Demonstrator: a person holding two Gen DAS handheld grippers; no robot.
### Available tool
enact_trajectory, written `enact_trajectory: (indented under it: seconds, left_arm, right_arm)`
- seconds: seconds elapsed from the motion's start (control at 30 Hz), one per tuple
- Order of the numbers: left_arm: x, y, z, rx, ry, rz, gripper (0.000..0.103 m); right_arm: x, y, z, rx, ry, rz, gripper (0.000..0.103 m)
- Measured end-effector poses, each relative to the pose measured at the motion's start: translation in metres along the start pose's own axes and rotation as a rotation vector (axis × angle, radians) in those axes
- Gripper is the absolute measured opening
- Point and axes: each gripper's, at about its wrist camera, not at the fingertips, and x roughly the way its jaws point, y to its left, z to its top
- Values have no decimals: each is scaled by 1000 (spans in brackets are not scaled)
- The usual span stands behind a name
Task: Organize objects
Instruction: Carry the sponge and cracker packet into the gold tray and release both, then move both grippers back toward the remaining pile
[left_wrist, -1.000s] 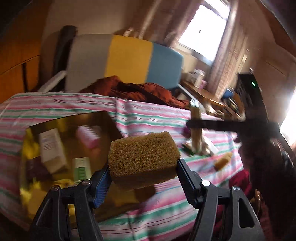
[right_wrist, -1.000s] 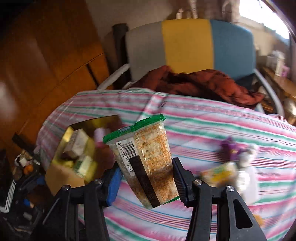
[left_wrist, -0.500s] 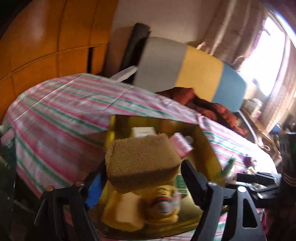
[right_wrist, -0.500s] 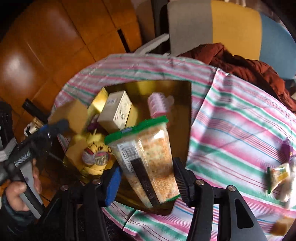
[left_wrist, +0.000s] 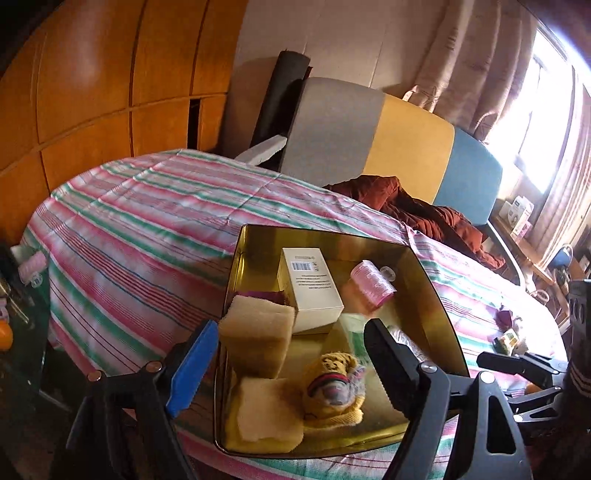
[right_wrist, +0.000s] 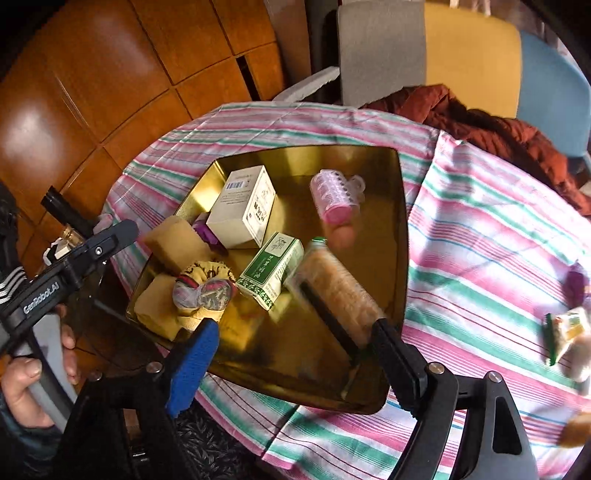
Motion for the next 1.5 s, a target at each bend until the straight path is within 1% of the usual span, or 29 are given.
enact_trajectory:
  seconds: [0.3,0.63,0.73,0.87,0.97,1.2,1.37,1.5]
  left_arm:
    - [-11,-29,-10,98,-5,12,83]
    - [-14,-46,-19,151,9,17,83]
    - [-13,-49,-21,156,17,13,83]
    - [-13,-51,-22,161,24,-11,83]
    - [-12,-51,-22,148,34,-38,83]
    - [-11,-52,-19,122,46,-64,82]
    - [-12,-57,-19,133,43,-77,82]
    - [-12,-64,-19,154,45,-81,82]
  right_arm:
    - [-20,7,-8,-18,-87,-81,88]
    - [-33,5,-16,0,-171,-175,100]
    - [-36,3,-16,5,-181,-187,101]
    - [-38,0,-15,10,-189,-197,101]
    - [-41,-4,-15,15,-199,-215,102]
    - [-46,-16,-15,37,-212,-240,102]
    - [-47,-19,-16,30,-224,-274,102]
    - [-51,-26,-17,41,-231,-280,102]
